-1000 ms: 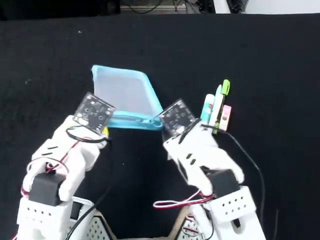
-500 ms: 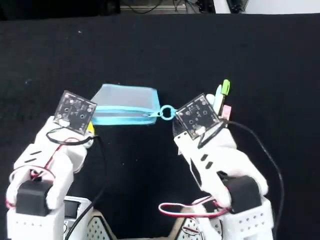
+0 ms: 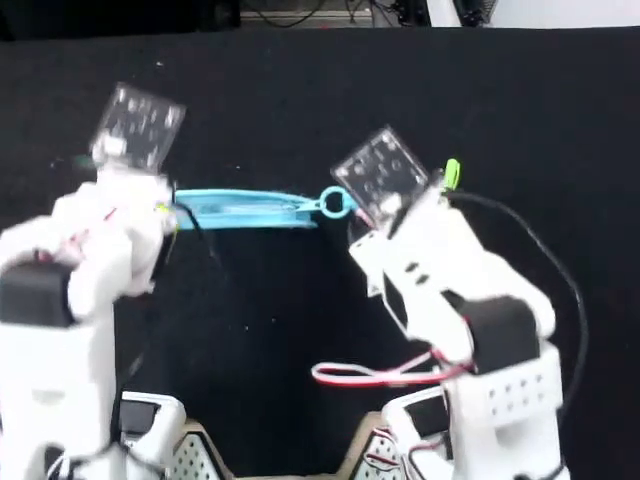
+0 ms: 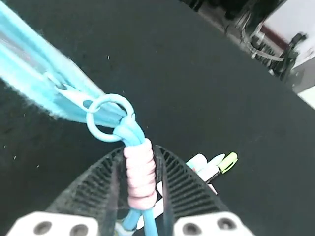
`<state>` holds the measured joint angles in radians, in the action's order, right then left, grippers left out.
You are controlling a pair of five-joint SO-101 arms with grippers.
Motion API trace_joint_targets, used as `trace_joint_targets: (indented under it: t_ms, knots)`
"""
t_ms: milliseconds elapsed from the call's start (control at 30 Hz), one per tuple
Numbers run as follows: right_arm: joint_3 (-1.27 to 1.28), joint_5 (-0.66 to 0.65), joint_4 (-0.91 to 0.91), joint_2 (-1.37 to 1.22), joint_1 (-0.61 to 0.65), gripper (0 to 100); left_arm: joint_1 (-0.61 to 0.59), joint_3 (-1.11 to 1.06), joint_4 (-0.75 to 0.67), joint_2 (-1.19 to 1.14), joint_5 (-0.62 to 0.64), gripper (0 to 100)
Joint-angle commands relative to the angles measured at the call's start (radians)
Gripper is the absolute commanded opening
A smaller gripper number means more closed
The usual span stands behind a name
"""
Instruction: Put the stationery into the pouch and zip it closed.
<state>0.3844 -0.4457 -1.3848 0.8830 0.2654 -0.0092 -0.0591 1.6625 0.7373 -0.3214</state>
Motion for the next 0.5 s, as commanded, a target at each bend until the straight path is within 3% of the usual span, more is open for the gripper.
trace_joint_targets:
  t_ms: [0,100,467]
  knots:
    - [-0.073,-0.009,-0.005,-0.048,-0.035,1.1,-0.025,0.265,0.097,-0.265,0.012,12]
    - [-0.073,-0.009,-0.005,-0.047,-0.037,1.1,-0.031,0.277,0.097,-0.315,0.012,17]
    - [-0.071,-0.008,-0.002,-0.051,-0.034,1.1,-0.031,0.219,0.064,-0.339,0.011,17]
